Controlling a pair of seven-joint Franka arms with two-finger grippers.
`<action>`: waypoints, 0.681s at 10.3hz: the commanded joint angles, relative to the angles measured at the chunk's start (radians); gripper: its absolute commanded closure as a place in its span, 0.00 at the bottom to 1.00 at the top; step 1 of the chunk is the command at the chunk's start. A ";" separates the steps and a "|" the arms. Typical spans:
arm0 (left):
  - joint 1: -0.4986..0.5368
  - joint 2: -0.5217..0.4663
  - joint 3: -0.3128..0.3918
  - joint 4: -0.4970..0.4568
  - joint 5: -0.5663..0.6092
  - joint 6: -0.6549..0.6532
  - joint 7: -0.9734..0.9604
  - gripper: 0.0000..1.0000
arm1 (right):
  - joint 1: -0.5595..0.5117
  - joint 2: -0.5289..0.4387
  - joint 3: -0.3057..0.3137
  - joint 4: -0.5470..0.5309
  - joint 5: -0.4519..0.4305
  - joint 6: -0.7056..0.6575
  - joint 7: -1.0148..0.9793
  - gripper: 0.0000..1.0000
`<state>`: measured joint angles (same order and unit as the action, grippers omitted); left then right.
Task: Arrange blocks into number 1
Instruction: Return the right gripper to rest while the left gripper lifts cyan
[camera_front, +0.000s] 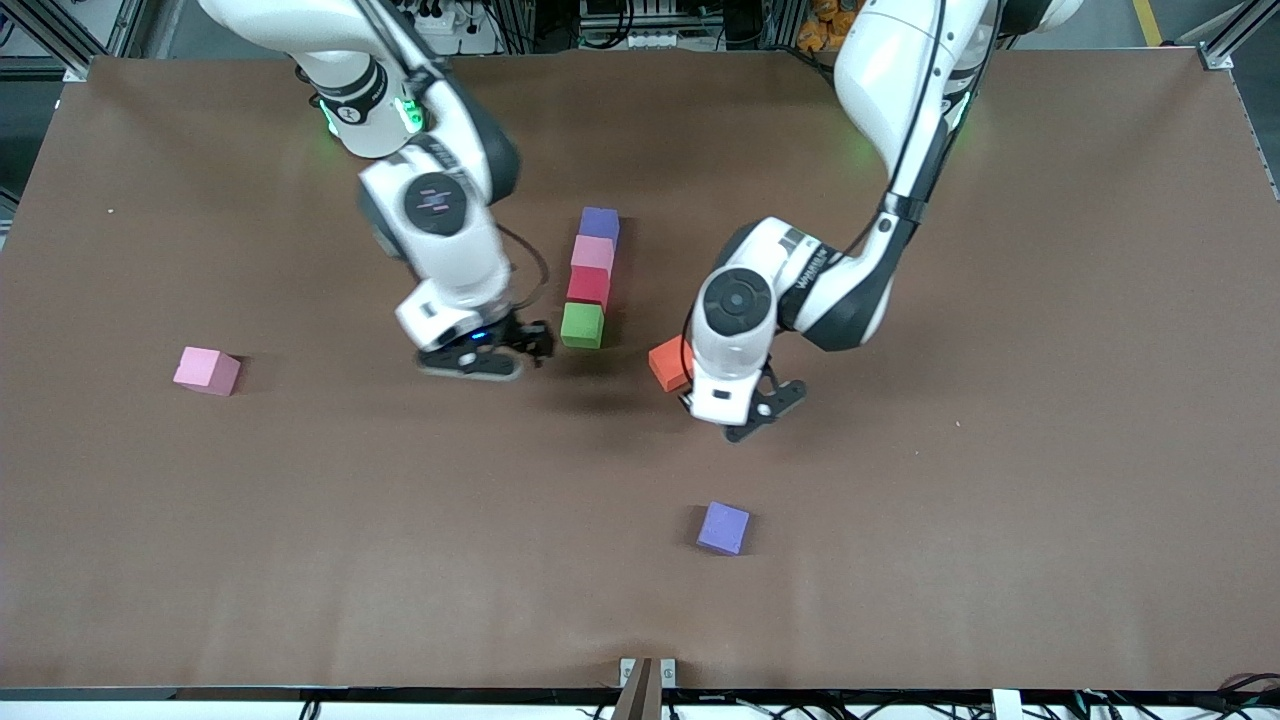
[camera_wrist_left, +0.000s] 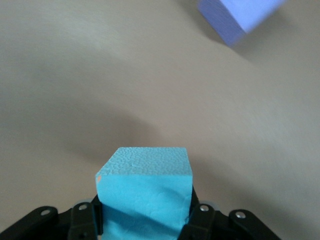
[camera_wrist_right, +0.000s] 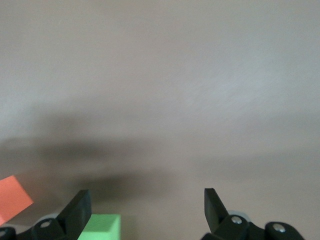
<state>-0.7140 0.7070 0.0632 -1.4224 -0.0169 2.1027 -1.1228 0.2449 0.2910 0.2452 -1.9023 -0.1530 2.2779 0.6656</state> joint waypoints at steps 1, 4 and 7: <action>-0.033 0.066 -0.022 0.089 0.017 -0.006 0.122 1.00 | -0.065 -0.091 -0.056 -0.023 0.070 -0.032 -0.135 0.00; -0.042 0.051 -0.098 0.096 0.012 -0.026 0.118 1.00 | -0.156 -0.176 -0.098 -0.023 0.142 -0.096 -0.282 0.00; -0.080 0.008 -0.144 0.054 0.026 -0.093 0.051 1.00 | -0.254 -0.222 -0.101 -0.020 0.144 -0.135 -0.362 0.00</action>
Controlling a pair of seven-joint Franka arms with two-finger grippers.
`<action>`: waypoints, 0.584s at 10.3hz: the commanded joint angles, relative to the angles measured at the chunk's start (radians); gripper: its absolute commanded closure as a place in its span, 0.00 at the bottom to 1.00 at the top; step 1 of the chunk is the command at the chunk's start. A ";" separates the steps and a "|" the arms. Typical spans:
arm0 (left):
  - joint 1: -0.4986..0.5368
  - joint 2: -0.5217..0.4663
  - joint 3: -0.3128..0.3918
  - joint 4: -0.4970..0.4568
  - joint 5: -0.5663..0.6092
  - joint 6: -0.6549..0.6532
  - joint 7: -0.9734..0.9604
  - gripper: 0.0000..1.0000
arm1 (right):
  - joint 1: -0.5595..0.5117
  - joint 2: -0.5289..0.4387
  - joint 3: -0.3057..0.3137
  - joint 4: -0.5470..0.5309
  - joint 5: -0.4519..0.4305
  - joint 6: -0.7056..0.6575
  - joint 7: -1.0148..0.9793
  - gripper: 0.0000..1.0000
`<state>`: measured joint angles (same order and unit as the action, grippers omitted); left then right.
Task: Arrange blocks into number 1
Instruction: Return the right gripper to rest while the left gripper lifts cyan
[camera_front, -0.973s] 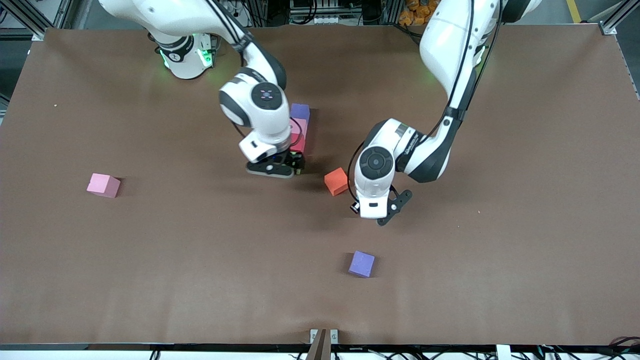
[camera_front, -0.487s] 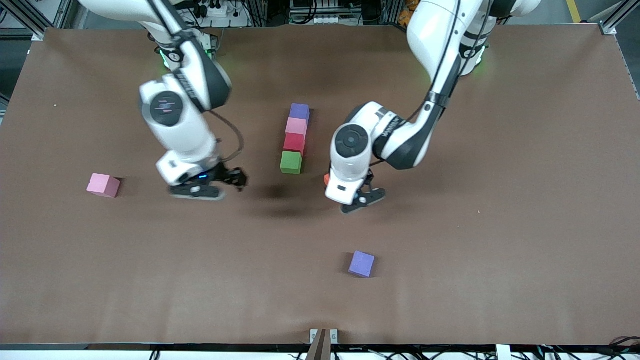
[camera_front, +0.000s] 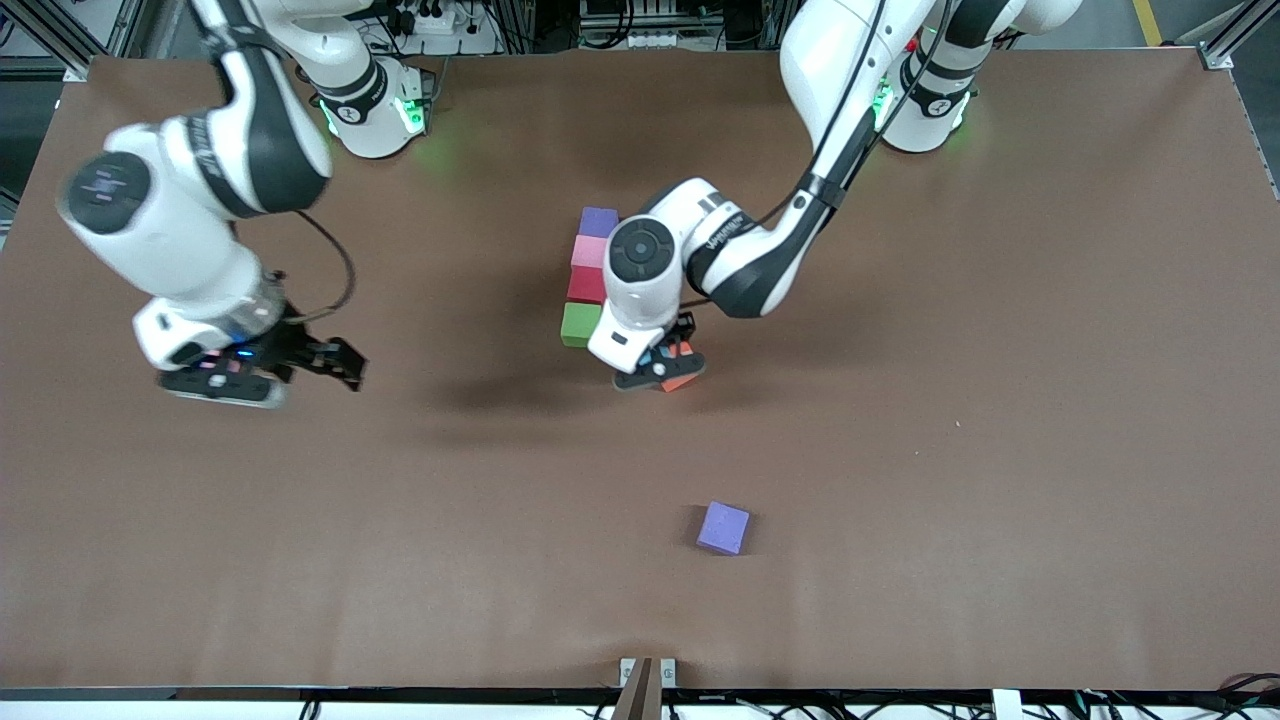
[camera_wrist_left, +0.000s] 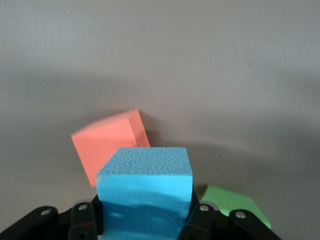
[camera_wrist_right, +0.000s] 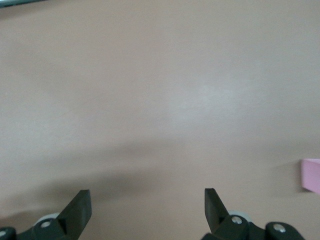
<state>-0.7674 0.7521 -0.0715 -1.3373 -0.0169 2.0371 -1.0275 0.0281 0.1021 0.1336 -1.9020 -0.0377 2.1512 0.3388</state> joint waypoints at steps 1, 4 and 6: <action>-0.067 -0.065 -0.013 -0.078 0.061 -0.026 -0.074 1.00 | -0.040 -0.041 -0.003 -0.020 0.029 -0.008 -0.032 0.00; -0.124 -0.208 -0.063 -0.263 0.072 -0.014 -0.140 1.00 | -0.094 -0.070 -0.020 -0.017 0.030 -0.011 -0.037 0.00; -0.135 -0.318 -0.166 -0.429 0.074 0.026 -0.180 1.00 | -0.126 -0.070 -0.022 0.032 0.030 -0.075 -0.037 0.00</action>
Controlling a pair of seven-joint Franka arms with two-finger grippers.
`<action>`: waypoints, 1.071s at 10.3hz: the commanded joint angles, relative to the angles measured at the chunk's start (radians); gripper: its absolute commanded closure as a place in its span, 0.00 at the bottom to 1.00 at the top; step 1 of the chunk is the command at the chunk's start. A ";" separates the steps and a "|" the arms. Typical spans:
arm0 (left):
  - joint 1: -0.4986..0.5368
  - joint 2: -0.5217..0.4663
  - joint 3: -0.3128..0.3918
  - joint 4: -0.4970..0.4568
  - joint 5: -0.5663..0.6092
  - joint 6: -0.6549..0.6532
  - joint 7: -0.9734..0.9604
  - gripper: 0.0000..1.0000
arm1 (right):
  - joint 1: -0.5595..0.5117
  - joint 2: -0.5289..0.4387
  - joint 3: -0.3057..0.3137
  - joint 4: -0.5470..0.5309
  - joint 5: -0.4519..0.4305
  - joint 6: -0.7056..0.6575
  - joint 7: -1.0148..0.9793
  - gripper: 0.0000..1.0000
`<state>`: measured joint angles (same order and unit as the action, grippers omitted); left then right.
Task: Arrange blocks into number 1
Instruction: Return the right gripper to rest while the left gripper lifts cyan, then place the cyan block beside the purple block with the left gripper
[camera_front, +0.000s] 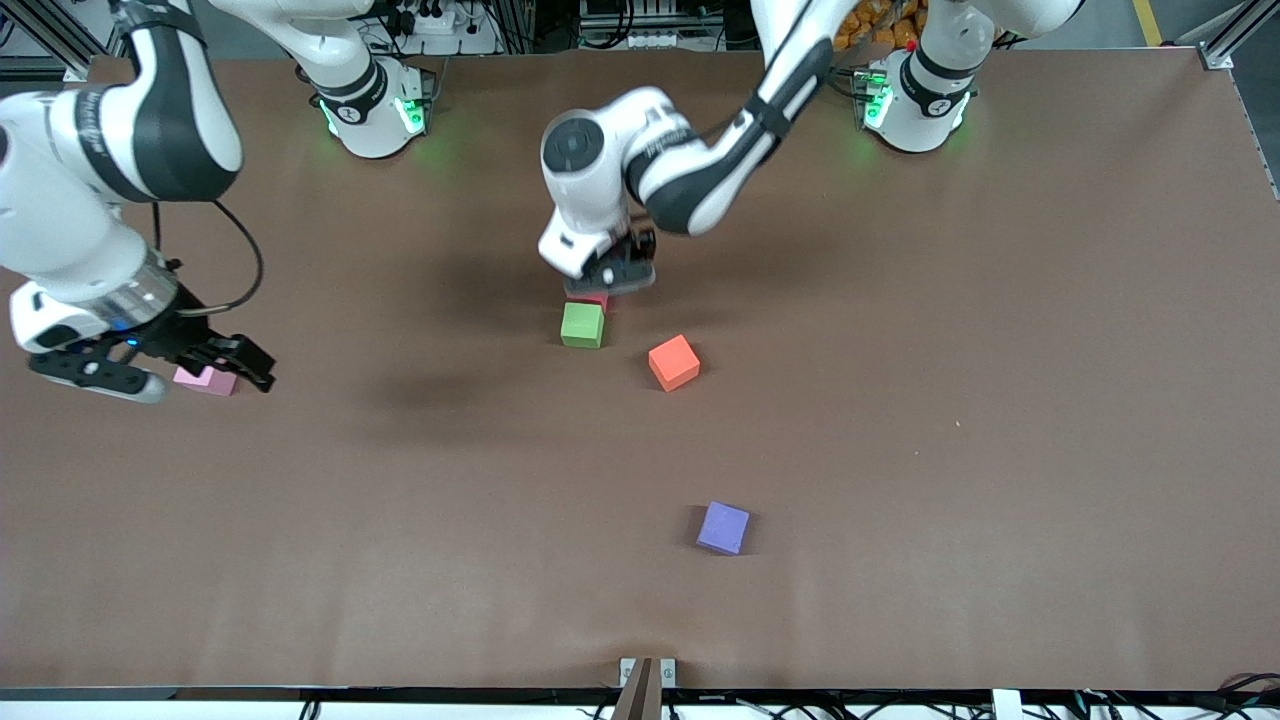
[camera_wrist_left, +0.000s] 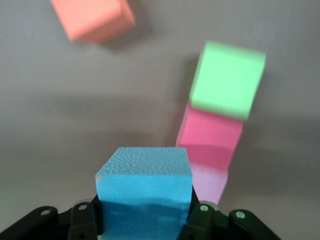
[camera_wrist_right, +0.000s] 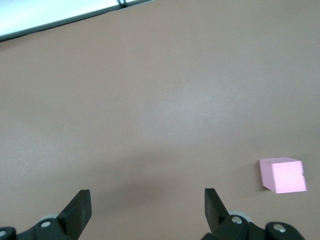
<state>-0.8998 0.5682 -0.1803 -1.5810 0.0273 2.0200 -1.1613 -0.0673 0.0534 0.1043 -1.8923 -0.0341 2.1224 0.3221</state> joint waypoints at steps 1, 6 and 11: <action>-0.002 -0.145 -0.109 -0.232 0.034 0.068 -0.079 1.00 | -0.031 -0.023 -0.003 0.028 0.026 -0.052 -0.018 0.00; -0.108 -0.056 -0.142 -0.260 0.078 0.183 -0.133 1.00 | -0.025 -0.023 -0.009 0.039 0.056 -0.078 -0.018 0.00; -0.107 0.050 -0.142 -0.215 0.111 0.235 -0.054 1.00 | 0.012 -0.026 0.025 0.041 0.056 -0.090 -0.020 0.00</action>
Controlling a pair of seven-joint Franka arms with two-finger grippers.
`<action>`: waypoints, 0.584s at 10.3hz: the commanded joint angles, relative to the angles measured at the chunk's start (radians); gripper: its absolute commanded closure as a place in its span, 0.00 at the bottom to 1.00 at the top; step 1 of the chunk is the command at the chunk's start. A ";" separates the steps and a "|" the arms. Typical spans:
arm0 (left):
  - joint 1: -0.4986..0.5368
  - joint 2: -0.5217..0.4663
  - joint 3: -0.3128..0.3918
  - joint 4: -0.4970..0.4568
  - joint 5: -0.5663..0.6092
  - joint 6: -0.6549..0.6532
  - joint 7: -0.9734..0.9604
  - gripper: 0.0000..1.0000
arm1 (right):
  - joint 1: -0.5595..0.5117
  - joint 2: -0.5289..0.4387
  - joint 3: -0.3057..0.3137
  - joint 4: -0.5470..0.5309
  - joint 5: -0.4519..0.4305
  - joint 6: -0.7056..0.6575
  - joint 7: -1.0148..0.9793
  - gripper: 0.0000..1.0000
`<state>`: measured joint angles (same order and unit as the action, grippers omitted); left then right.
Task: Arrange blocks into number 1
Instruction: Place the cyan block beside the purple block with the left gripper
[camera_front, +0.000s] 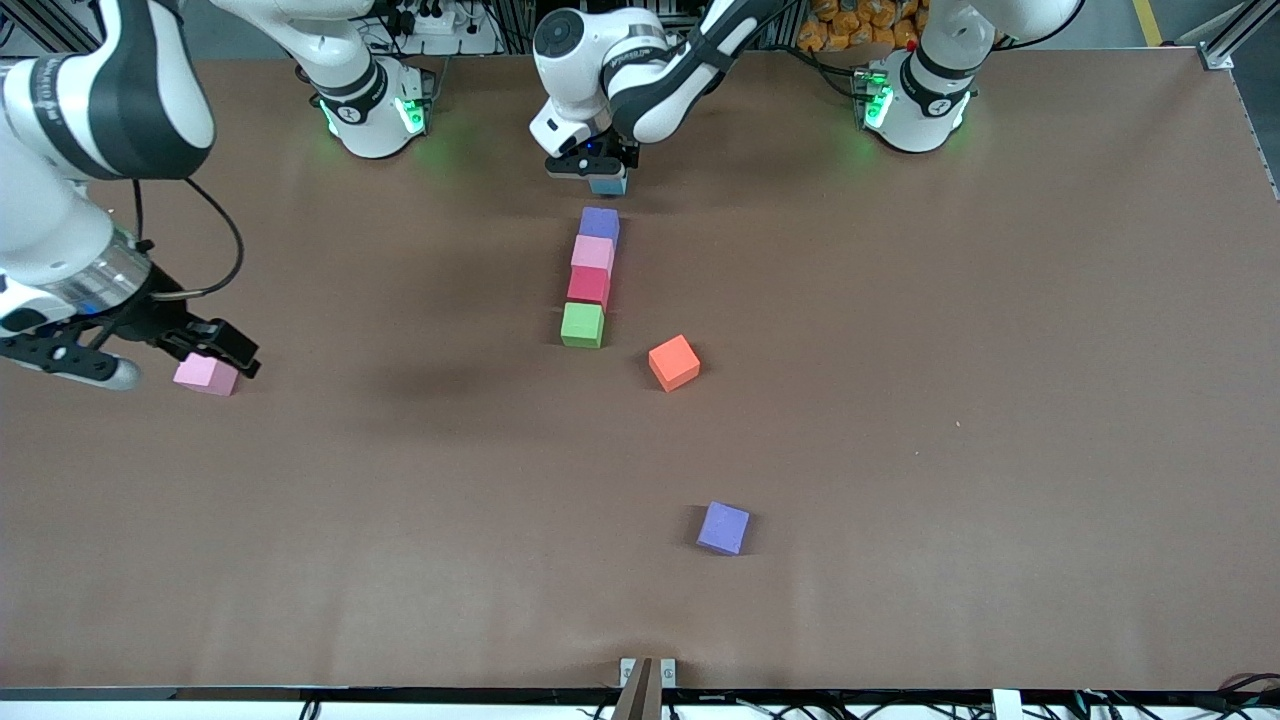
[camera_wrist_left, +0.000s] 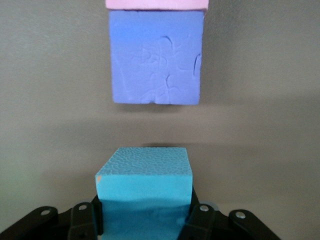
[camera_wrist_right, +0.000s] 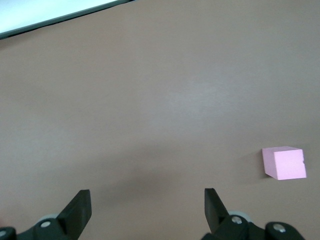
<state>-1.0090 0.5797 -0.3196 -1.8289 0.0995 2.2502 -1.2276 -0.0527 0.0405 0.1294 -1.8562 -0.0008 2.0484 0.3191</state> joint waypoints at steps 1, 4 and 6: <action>0.003 0.046 -0.003 0.036 0.057 0.005 0.014 1.00 | -0.006 -0.021 -0.001 0.006 0.021 -0.040 -0.026 0.00; 0.007 0.098 0.007 0.115 0.062 0.005 0.056 1.00 | -0.007 -0.025 -0.034 0.107 0.022 -0.222 -0.124 0.00; 0.010 0.109 0.011 0.131 0.063 0.005 0.063 1.00 | -0.013 -0.033 -0.043 0.164 0.022 -0.322 -0.172 0.00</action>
<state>-1.0031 0.6647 -0.3068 -1.7315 0.1369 2.2584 -1.1761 -0.0573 0.0227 0.0920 -1.7261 -0.0006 1.7856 0.1944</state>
